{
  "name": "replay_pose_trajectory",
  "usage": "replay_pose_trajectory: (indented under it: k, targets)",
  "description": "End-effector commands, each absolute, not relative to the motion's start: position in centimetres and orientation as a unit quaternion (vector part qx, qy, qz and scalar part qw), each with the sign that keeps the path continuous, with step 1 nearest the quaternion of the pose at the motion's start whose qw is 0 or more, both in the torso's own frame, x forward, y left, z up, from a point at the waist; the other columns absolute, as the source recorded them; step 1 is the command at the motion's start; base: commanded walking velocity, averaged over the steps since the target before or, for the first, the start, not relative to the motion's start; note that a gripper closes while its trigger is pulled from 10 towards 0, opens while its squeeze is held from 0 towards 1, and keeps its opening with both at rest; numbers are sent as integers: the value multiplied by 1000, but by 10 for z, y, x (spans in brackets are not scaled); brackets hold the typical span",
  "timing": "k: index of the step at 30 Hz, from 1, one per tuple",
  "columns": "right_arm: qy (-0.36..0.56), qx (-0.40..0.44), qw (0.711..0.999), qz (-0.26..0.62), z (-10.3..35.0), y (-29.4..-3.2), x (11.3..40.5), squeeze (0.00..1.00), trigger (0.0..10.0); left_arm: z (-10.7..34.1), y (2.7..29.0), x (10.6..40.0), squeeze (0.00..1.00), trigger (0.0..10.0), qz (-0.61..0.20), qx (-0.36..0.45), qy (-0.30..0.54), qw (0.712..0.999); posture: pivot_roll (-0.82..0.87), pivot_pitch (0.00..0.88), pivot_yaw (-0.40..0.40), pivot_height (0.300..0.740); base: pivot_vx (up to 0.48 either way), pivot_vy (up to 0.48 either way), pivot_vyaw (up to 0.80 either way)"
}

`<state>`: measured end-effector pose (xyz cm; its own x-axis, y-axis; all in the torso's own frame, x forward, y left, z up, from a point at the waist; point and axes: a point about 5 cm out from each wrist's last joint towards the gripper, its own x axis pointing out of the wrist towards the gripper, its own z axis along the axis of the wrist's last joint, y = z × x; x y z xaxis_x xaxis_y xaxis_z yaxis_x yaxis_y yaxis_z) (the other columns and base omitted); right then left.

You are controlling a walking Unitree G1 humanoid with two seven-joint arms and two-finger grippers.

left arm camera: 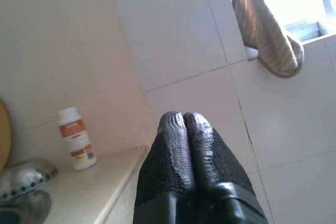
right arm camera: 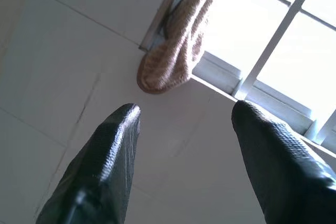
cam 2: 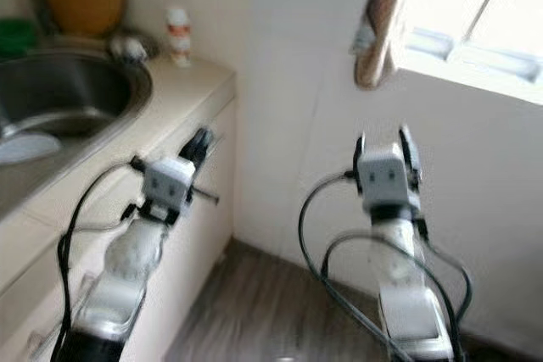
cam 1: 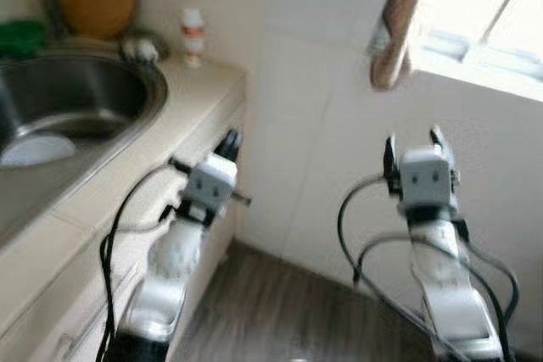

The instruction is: Kitchen organization

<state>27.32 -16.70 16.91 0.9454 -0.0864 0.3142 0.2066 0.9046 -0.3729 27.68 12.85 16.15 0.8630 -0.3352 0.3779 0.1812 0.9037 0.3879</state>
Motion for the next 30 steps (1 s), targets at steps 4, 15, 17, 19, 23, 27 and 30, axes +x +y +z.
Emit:
replay_pose_trajectory:
  k: [4,15,17,19,23,27,30]
  targets:
    - [-136,-211,964,-91,167,-176,275,0,10000,161,118,276,0,10000,-153,163,-221,949,-37,0,-86,740,0,-472,-788]
    - [-133,-209,964,-93,168,-178,275,0,10000,161,119,275,0,10000,-147,153,-225,951,-41,0,-90,740,0,-130,-788]
    - [-133,-209,964,-94,168,-178,275,0,10000,161,119,275,0,10000,-147,153,-224,951,-41,0,-90,740,0,0,-788]
    - [-134,-207,964,-97,169,-179,276,0,10000,161,118,275,0,10000,-148,151,-224,951,-44,0,-90,740,0,0,-788]
    - [-134,-207,964,-99,169,-180,276,0,10000,160,118,275,0,10000,-149,151,-223,951,-46,0,-89,740,0,0,-797]
    - [-135,-208,964,-100,169,-179,276,0,10000,159,118,276,0,10000,-152,154,-220,951,-47,0,-87,740,0,0,-797]
    - [-136,-209,963,-100,170,-179,276,0,10000,159,117,276,0,10000,-153,156,-218,951,-47,0,-86,740,0,0,-800]
